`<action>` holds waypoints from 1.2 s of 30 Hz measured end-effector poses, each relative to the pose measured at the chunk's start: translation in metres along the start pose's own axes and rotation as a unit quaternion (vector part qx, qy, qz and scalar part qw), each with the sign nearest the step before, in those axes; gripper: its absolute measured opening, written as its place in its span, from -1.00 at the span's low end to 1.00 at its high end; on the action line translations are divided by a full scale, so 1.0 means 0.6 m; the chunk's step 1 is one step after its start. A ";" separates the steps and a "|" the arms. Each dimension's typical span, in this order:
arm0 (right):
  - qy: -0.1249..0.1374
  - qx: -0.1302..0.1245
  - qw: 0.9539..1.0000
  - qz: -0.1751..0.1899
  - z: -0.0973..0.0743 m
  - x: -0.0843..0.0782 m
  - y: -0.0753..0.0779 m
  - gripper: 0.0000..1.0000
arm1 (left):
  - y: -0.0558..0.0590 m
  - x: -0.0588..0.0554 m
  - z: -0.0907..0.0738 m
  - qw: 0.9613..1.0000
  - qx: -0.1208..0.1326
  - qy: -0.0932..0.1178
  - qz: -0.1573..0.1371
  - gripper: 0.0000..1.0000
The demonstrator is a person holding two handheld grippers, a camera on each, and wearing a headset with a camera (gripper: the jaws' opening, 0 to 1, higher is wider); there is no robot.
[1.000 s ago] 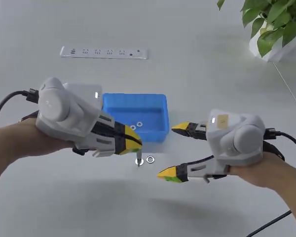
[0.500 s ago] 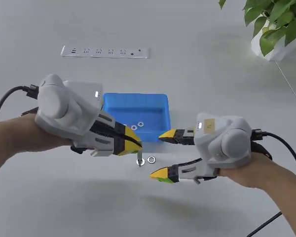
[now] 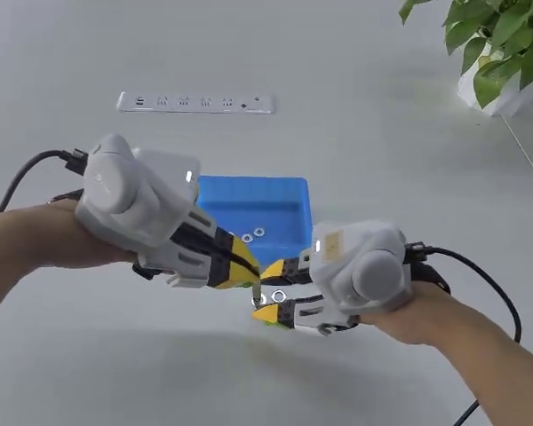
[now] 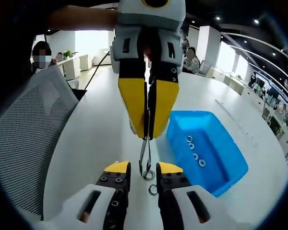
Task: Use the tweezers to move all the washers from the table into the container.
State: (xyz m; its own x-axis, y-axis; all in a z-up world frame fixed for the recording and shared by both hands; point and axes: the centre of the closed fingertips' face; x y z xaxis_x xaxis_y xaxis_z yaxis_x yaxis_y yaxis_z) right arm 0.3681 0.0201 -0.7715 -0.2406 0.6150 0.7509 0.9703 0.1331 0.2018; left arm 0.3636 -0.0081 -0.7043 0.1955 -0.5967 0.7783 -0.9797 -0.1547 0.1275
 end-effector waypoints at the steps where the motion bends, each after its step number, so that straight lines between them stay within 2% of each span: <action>1: 0.001 0.000 1.000 0.001 0.002 0.001 0.001 -0.61 | 0.000 0.000 0.000 1.000 -0.001 0.000 -0.001 -0.89; 4: -0.004 -0.002 1.000 0.001 0.006 -0.001 0.003 -0.71 | -0.001 0.001 0.000 1.000 -0.004 -0.002 -0.001 -0.89; 8: -0.022 -0.003 1.000 -0.001 0.008 -0.005 0.003 -0.78 | -0.004 0.003 0.002 1.000 -0.008 -0.006 -0.001 -0.89; 11: -0.019 -0.004 1.000 0.013 0.007 -0.008 0.004 -0.80 | -0.005 0.004 0.003 1.000 -0.010 -0.006 -0.003 -0.89; 19: -0.017 -0.006 1.000 0.019 0.005 -0.010 0.004 -0.83 | -0.005 0.005 0.006 1.000 -0.012 -0.009 -0.008 -0.88; 26: -0.015 -0.011 0.999 0.026 0.005 -0.010 0.004 -0.85 | -0.007 -0.004 0.002 1.000 0.004 -0.022 -0.003 -0.84; 36: -0.016 -0.011 0.999 0.030 0.004 -0.009 0.003 -0.85 | -0.015 0.001 -0.018 1.000 0.022 -0.012 -0.015 -0.67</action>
State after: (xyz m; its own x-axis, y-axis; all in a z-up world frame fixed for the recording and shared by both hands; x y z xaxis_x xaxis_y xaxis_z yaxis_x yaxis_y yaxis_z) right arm 0.3712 0.0188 -0.7770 -0.1816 0.6466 0.7409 0.9820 0.0791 0.1716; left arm 0.3720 0.0012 -0.6983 0.2254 -0.6102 0.7595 -0.9707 -0.2071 0.1217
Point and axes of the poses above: the centre of the closed fingertips' face, and the gripper's own axes: z roughly forward along the fingers, y roughly to its right, x roughly out of its top, and after that the axes turned 8 degrees about -z, right-handed
